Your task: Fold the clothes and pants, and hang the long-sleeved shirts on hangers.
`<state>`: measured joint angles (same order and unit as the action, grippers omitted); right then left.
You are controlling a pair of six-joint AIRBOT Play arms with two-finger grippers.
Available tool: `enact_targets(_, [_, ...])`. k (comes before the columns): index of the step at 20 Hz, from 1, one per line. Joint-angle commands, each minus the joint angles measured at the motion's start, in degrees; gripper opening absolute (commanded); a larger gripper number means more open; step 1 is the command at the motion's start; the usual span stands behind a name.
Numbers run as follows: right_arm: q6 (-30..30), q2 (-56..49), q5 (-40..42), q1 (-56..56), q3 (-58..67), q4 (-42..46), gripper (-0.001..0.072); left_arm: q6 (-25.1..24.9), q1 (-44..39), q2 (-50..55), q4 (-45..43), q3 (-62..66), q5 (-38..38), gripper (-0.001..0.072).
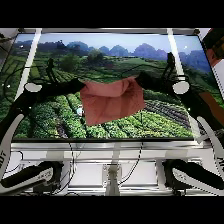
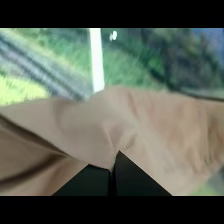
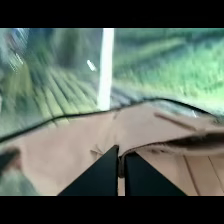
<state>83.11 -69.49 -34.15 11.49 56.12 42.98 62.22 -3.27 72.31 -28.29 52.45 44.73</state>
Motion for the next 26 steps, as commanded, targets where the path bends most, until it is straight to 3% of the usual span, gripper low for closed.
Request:
enact_targets(1, [-1.22,-1.03,-17.94,-1.88,1.01,10.56,0.0019,6.62,0.59,-0.09,-13.84,0.15,13.42,0.0007])
enact_targets(4, [1.73,-1.03,-27.8,-2.14,0.7,20.55,0.0019,14.78,-3.41,-0.33,-29.86,0.0,20.65,0.0007])
enact_targets(6, [3.32,-1.05,-27.34,-2.16,-0.39,23.96,0.0019,17.7,-7.56,-0.24,-34.4,-0.61,19.74,0.0007])
enact_targets(9, [6.45,-1.05,-26.4,-2.16,-1.88,26.29,0.0019,20.92,-12.09,-0.24,-36.7,-1.68,19.63,0.0008])
enact_targets(18, [9.01,-1.05,-29.22,-2.16,-2.25,33.88,0.0022,21.16,-13.2,-0.24,-33.14,-1.77,23.89,0.0019])
enact_targets(19, [8.98,-1.03,-28.96,-2.16,-2.23,33.88,0.012,21.16,-13.2,-0.24,-32.92,-1.77,23.93,0.0024])
enact_targets(20, [8.98,-1.03,-28.72,-2.16,-2.23,33.75,0.0344,21.16,-13.2,-0.24,-32.94,-1.77,23.93,0.0172])
enact_targets(21, [8.83,-1.03,-28.72,-2.16,-2.08,33.77,0.0552,21.18,-13.2,-0.24,-32.92,-1.77,23.93,0.0503])
enact_targets(22, [8.83,-0.96,-28.63,-2.16,-1.95,33.77,0.0607,21.2,-13.2,-0.24,-32.72,-1.77,24.04,0.072])
enact_targets(25, [8.79,-0.96,-28.83,-2.21,0.7,34.23,0.0572,21.07,-13.18,-0.26,-32.57,-1.75,24.06,0.0705])
enact_targets(26, [8.74,-0.96,-28.89,-2.23,3.17,36.24,0.0438,20.92,-12.9,-0.26,-32.87,-1.57,24.06,0.0704])
